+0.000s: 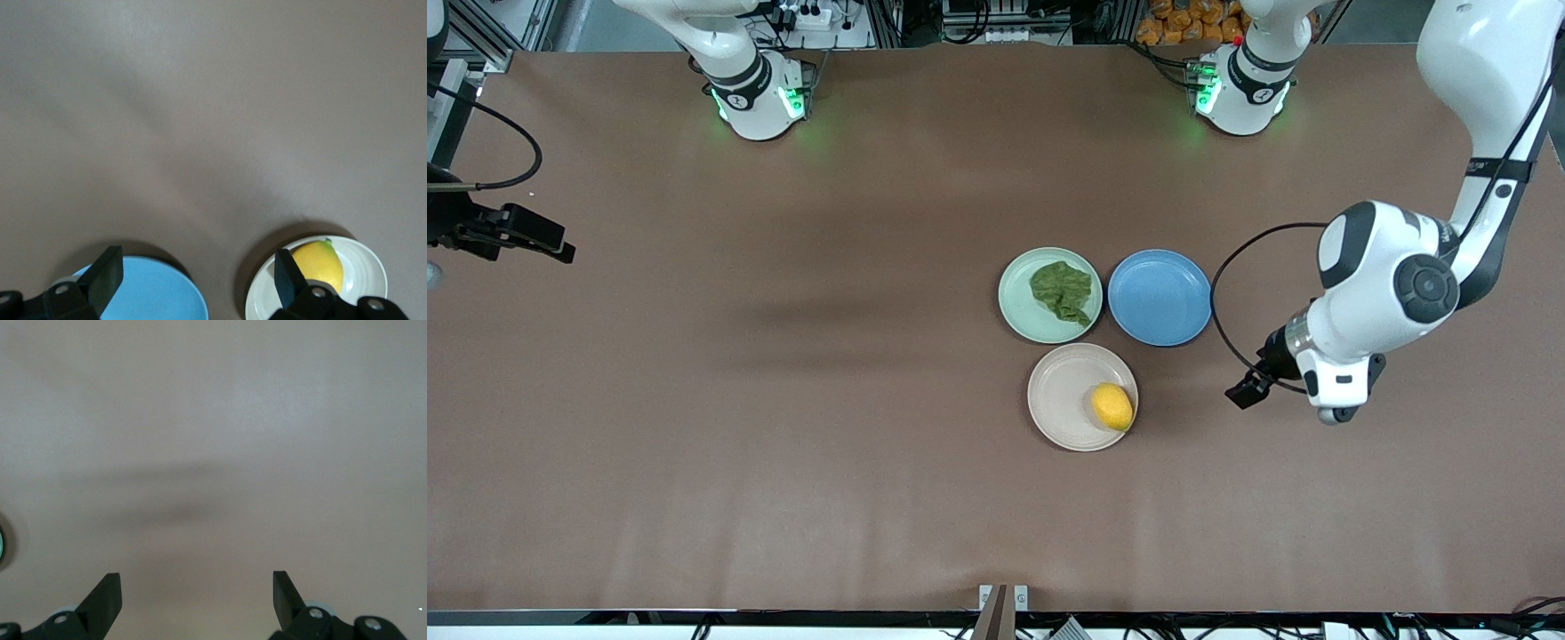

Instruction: Place lemon and lettuce in plates

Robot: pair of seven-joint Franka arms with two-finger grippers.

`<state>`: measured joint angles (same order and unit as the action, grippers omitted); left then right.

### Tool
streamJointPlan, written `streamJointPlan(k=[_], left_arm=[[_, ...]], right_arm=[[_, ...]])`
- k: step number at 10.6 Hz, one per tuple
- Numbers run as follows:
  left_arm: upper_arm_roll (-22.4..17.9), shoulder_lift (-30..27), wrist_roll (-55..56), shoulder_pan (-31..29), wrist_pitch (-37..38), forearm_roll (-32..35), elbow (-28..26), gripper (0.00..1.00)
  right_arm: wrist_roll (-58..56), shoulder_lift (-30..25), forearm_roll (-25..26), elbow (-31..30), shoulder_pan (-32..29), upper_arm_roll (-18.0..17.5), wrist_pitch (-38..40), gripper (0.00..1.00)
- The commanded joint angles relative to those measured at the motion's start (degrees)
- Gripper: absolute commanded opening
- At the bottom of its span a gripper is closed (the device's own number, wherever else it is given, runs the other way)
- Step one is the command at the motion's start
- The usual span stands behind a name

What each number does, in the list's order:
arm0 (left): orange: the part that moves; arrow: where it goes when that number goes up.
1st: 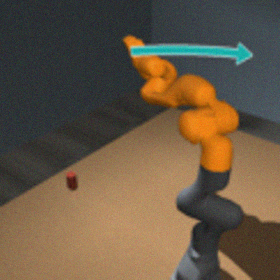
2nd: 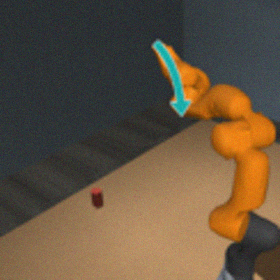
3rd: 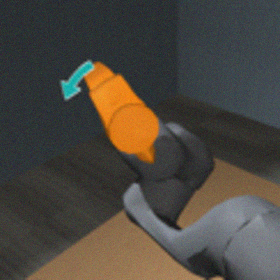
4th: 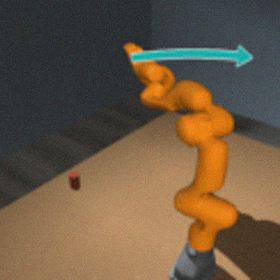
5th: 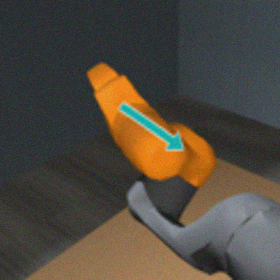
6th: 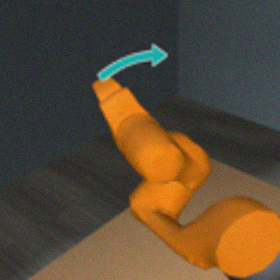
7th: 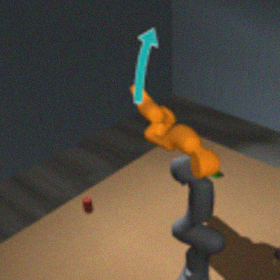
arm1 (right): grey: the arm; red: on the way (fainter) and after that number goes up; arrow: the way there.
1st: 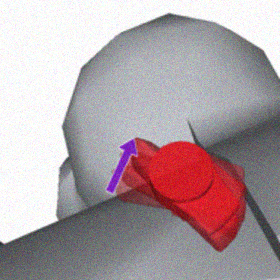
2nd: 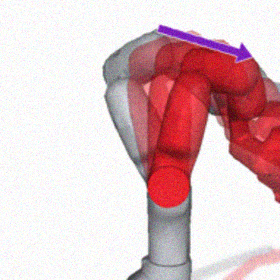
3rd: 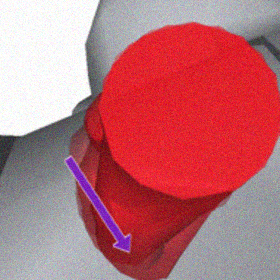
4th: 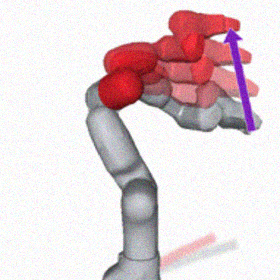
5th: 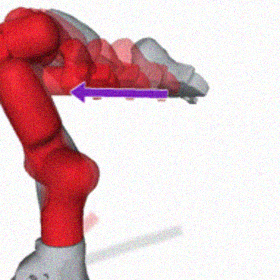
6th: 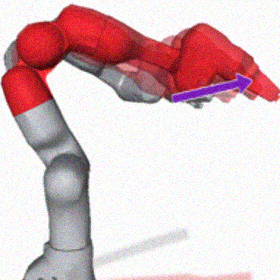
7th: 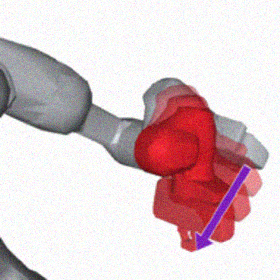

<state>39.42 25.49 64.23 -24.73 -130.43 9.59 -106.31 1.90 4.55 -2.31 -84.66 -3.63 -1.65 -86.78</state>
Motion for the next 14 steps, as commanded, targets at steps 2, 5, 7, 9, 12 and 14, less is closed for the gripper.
streamJointPlan(k=[2,5,7,9,12,14], left_arm=[[3.21,-4.93,-1.21,-3.39,-5.54,-1.06,-7.34,1.0],[2.25,-4.4,-6.99,-6.01,-5.36,-0.97,-3.99,1.0],[2.16,-4.57,-12.69,-9.52,-5.1,-0.63,-3.99,1.0],[2.16,-4.92,-20.86,-13.22,-0.39,0.69,-4.08,1.0],[-14.78,-7.99,-24.85,3.17,7.98,3.33,-4.25,1.0],[-25.94,-9.66,-30.01,14.6,9.13,2.11,-5.04,1.0]], right_arm=[[0.03,-3.93,0.91,-5.51,-3.49,-3.36,-2.86,1.0],[0.12,-4.02,1.0,-5.42,-3.4,-3.18,-2.6,1.0],[-0.4,-3.84,0.91,-5.42,-3.4,-3.18,-2.34,1.0],[-0.06,-3.58,0.91,-5.16,-3.22,-3.36,-2.77,1.0],[-0.31,-3.58,0.91,-4.55,-2.96,-3.36,-2.08,1.0],[-0.32,-3.58,0.91,-4.63,-2.96,-3.27,-2.16,1.0]])
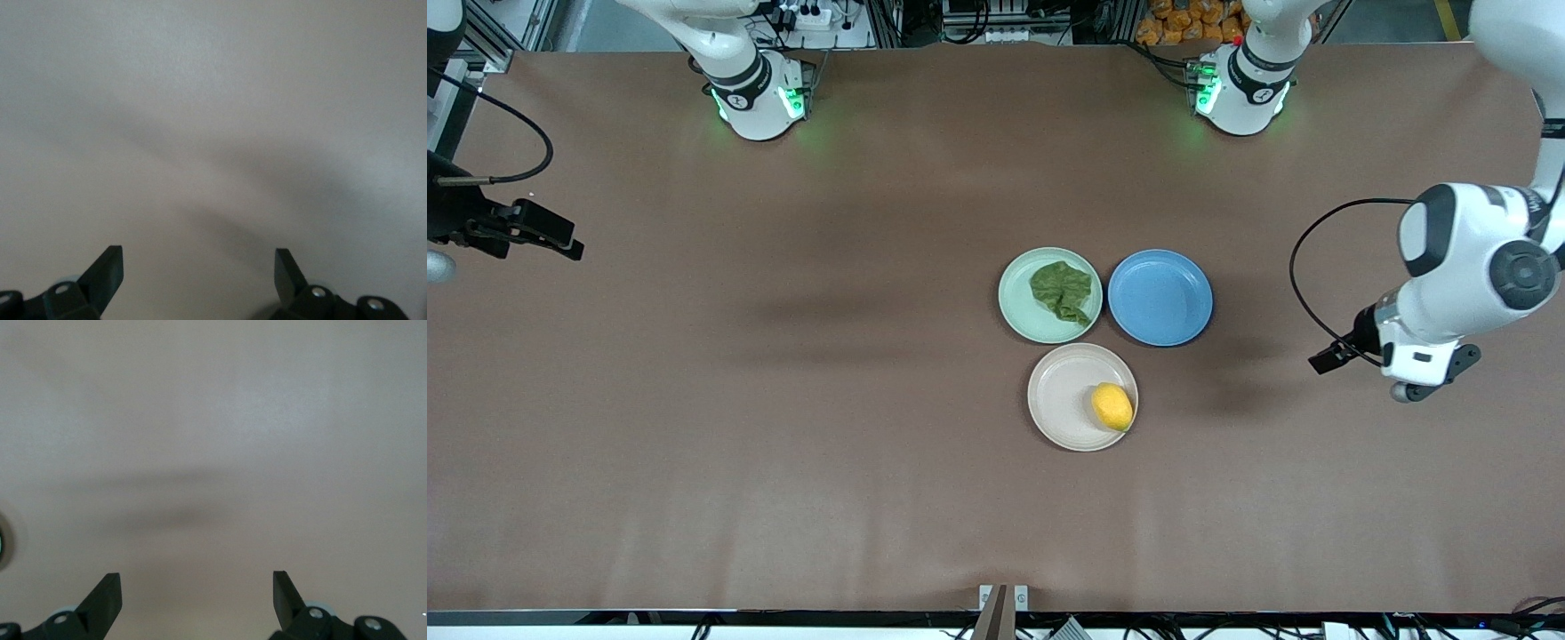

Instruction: Place lemon and lettuce in plates

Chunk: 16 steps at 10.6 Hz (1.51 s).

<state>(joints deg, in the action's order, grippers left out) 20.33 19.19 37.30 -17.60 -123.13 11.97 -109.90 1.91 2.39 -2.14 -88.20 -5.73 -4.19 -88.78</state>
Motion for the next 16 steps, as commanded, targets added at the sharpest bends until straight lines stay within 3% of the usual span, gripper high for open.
streamJointPlan(k=[1,3,6,8,10,12,15,16], left_arm=[[-7.14,-4.24,-5.54,7.75,2.19,-0.71,-2.94,1.0],[-7.67,-8.44,-9.33,8.63,2.19,-4.04,-7.59,1.0],[-11.8,-16.1,-13.63,13.55,2.19,-9.84,-14.11,1.0],[-11.89,-16.73,-16.46,14.52,2.28,-10.3,-11.33,1.0],[-11.8,-16.73,-18.04,14.61,2.63,-10.3,-4.31,1.0],[-11.28,-17.78,-20.31,14.35,8.22,-10.03,2.55,1.0],[-10.05,-23.92,-22.88,14.0,13.34,-10.47,3.19,1.0],[-9.87,-24.29,-22.71,14.08,15.27,-10.47,5.81,1.0]], right_arm=[[-0.33,-1.42,0.74,-1.09,-0.78,-0.73,-0.34,1.0],[-0.33,-1.68,0.74,-1.44,-1.13,-0.73,-0.43,1.0],[-0.5,-1.51,0.65,-1.36,-1.83,-0.73,0.01,1.0],[-0.42,-1.42,0.47,-1.36,-1.83,-0.73,-0.25,1.0],[-0.42,-1.51,0.12,-1.44,-1.92,-0.73,-0.26,1.0],[-0.42,-1.51,0.3,-1.36,-1.48,-0.64,-0.43,1.0],[0.02,-1.51,0.65,-1.53,0.72,1.2,-0.43,1.0],[0.02,-1.6,0.65,-1.53,0.72,1.2,-0.6,1.0]])
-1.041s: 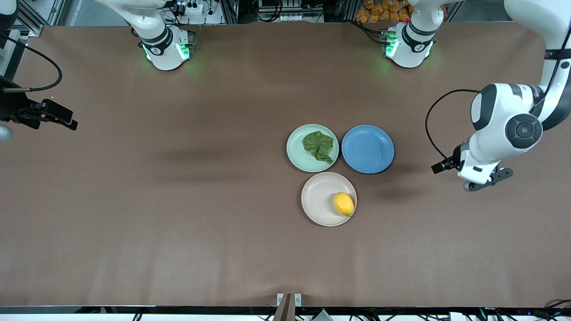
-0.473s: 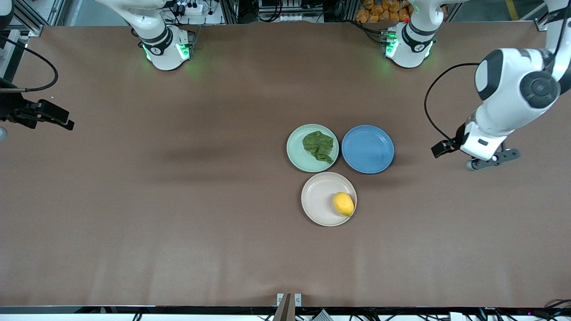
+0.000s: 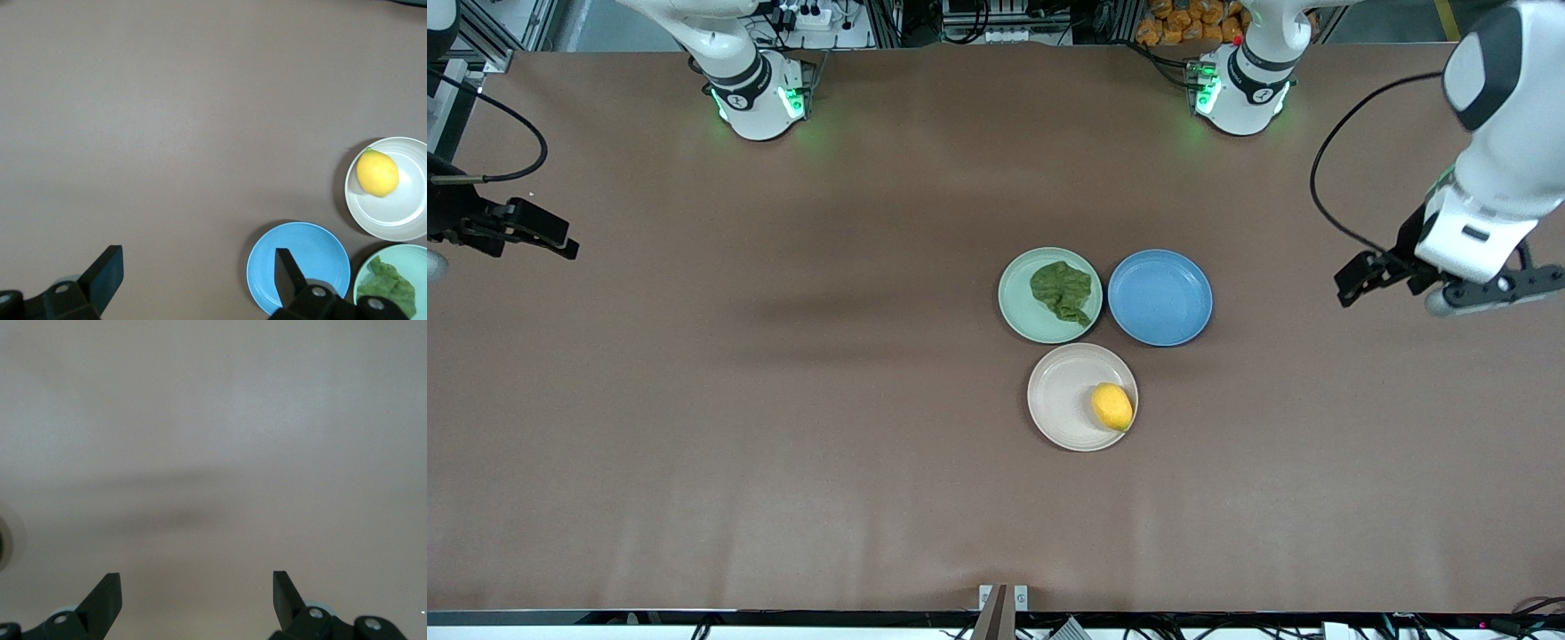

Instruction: Place lemon and lettuce in plates

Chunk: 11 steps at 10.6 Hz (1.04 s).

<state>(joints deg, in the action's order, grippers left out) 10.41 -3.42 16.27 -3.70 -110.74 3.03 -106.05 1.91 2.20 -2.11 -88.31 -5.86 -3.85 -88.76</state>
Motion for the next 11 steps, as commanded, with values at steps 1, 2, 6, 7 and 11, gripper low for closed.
streamJointPlan(k=[1,2,6,7,11], left_arm=[[0.04,-1.33,-1.86,0.53,8.47,-2.23,6.34,1.0],[-0.04,-1.15,-3.77,0.53,13.05,-4.07,8.56,1.0],[0.05,-1.15,-7.3,0.88,15.98,-5.58,10.94,1.0],[-0.04,-1.23,-8.26,1.32,17.39,-5.49,11.13,1.0],[-0.22,-0.53,-8.63,1.15,22.59,-4.88,14.82,1.0]], right_arm=[[-0.06,-1.58,0.61,-1.43,0.85,0.86,-1.14,1.0],[0.11,-1.67,0.61,-1.51,1.46,0.86,-1.32,1.0],[-0.59,-2.28,0.88,-1.34,1.81,0.86,-1.67,1.0],[-0.5,-2.55,0.79,-1.43,1.9,1.3,-1.67,1.0],[-0.59,-2.46,0.7,-1.43,4.71,5.25,-1.5,1.0]])
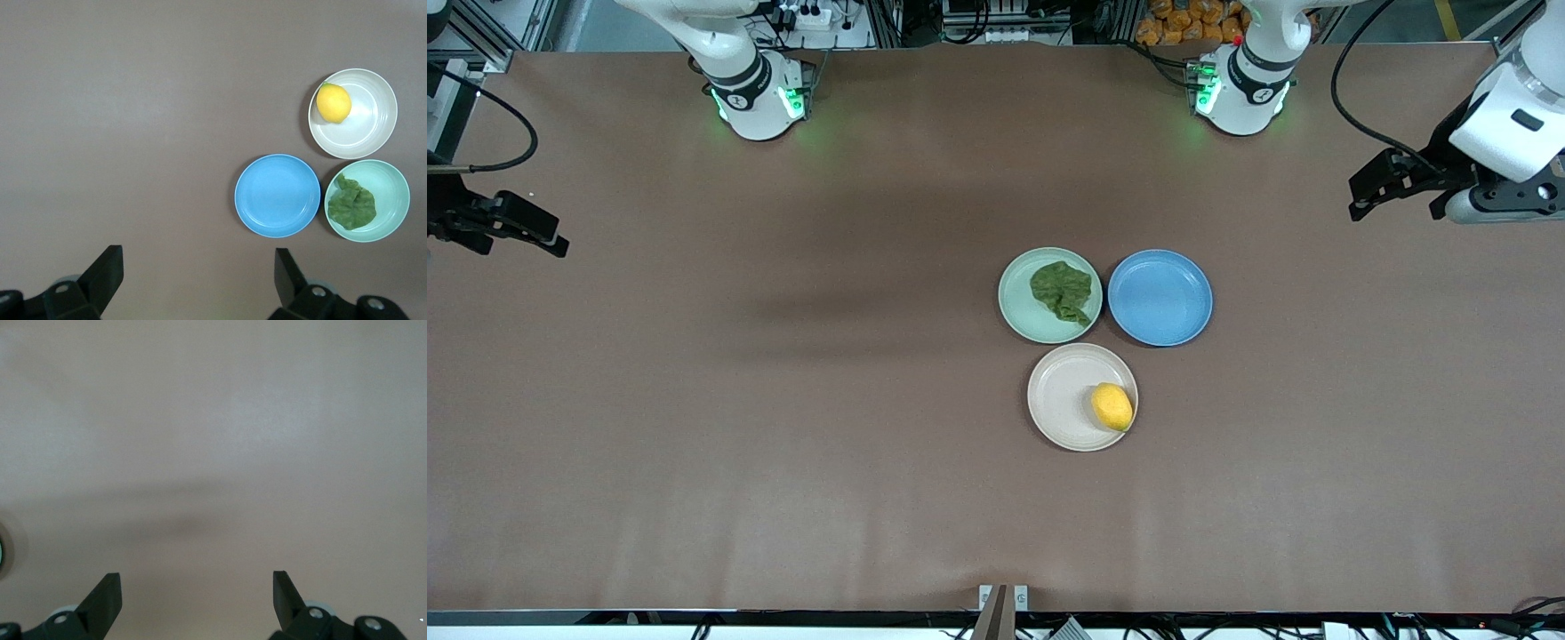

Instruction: Place lemon and lettuce in plates

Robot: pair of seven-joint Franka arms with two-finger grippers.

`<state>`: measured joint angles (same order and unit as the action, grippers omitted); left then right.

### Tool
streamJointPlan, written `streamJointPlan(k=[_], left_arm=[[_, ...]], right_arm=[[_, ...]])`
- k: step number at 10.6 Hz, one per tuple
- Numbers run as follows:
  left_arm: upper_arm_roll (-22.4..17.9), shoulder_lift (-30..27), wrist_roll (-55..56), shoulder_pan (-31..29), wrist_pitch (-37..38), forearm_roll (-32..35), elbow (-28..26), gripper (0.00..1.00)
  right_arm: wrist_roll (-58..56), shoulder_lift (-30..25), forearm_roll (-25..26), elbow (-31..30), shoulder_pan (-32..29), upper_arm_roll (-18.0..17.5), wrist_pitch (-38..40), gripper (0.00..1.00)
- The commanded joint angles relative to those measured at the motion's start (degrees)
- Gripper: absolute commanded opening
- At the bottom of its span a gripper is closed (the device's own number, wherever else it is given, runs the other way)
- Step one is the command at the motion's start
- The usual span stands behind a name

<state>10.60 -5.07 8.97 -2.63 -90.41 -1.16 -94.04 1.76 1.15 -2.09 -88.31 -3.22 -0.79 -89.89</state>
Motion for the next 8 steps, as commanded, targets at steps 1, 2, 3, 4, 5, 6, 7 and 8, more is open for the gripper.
streamJointPlan(k=[1,2,3,4,5,6,7,8], left_arm=[[-0.41,1.12,-1.33,0.08,2.6,-0.51,4.03,1.0],[-0.41,1.12,-1.41,0.08,3.56,-0.51,4.21,1.0],[-0.41,1.12,-1.41,0.17,4.09,-0.51,4.22,1.0],[-0.32,1.12,-2.63,0.26,4.1,-0.42,4.39,1.0],[-0.41,1.12,-4.56,0.17,4.18,-0.33,4.83,1.0],[-0.41,1.12,-5.01,0.08,4.79,-0.33,5.01,1.0],[-0.41,1.12,-5.02,0.08,4.8,-0.33,5.01,1.0],[-0.41,1.03,-5.02,0.08,4.89,-0.42,5.01,1.0]], right_arm=[[-0.44,-1.42,0.68,-1.34,2.25,2.28,-0.2,1.0],[-0.44,-1.24,0.77,-1.16,2.95,2.46,-0.12,1.0],[-0.44,-1.07,0.68,-0.81,2.96,2.63,0.06,1.0],[-0.27,-0.89,0.68,-0.81,3.05,2.63,0.15,1.0],[-0.35,-0.8,0.59,-0.9,3.05,2.63,0.24,1.0],[-0.35,-0.89,0.59,-0.9,2.96,2.63,0.85,1.0],[-0.44,-0.8,0.59,-0.9,2.7,2.63,0.94,1.0],[-0.35,-0.8,0.59,-0.9,2.7,2.63,1.03,1.0]])
